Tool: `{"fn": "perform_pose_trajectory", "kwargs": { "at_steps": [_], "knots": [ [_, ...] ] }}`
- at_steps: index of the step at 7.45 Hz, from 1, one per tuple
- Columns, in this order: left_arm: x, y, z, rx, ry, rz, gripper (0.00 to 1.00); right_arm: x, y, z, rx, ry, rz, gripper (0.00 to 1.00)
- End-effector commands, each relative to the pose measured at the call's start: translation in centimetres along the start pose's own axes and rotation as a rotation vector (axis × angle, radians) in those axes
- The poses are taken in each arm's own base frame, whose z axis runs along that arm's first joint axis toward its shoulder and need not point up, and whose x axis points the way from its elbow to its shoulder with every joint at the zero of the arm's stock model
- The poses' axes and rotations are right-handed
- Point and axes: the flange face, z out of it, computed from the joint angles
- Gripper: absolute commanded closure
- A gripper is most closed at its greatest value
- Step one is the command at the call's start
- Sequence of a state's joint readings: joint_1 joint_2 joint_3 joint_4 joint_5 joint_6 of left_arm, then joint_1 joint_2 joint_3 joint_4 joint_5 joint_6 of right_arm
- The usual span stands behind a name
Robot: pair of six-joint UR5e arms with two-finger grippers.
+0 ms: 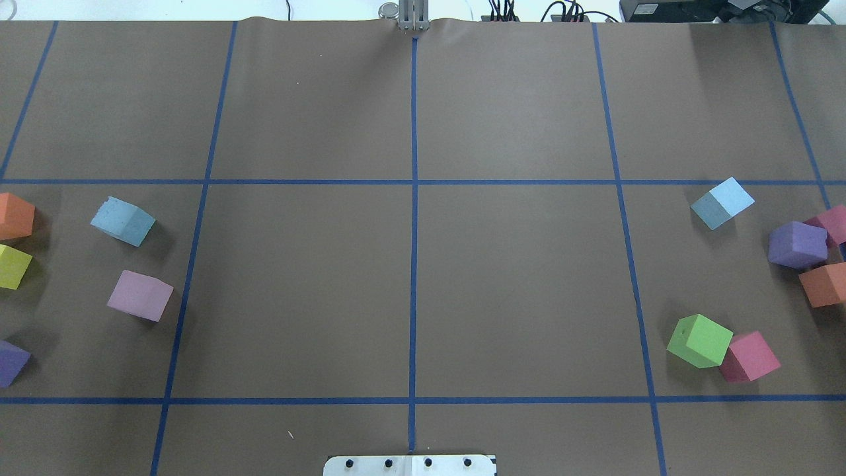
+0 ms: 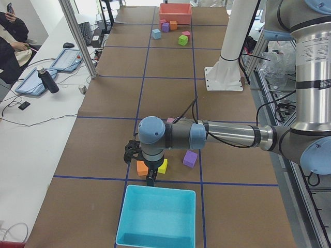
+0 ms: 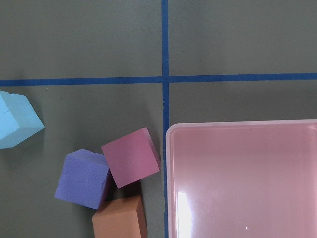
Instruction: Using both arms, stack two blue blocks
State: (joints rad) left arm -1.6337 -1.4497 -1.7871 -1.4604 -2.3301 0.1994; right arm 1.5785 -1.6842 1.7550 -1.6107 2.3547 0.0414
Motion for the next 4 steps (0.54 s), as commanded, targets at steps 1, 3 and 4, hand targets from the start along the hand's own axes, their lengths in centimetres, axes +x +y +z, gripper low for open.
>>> {"fn": "perform_pose_trajectory", "kwargs": {
  "at_steps": [1,3,4],
  "knots": [
    [0.3,-0.3,-0.4,0.011,-0.002,0.016,0.02,0.0,0.1,0.1,-0.001,-0.006,-0.003,0.0],
    [0.8,-1.3,-1.0,0.063,-0.014,0.071,0.02,-1.2,-0.4,-1.0,0.032,-0.014,-0.044,0.0],
    [0.7,-1.3,-1.0,0.077,-0.02,0.083,0.02,-2.5,-1.1,-1.0,0.075,-0.018,-0.099,0.0]
  ]
}}
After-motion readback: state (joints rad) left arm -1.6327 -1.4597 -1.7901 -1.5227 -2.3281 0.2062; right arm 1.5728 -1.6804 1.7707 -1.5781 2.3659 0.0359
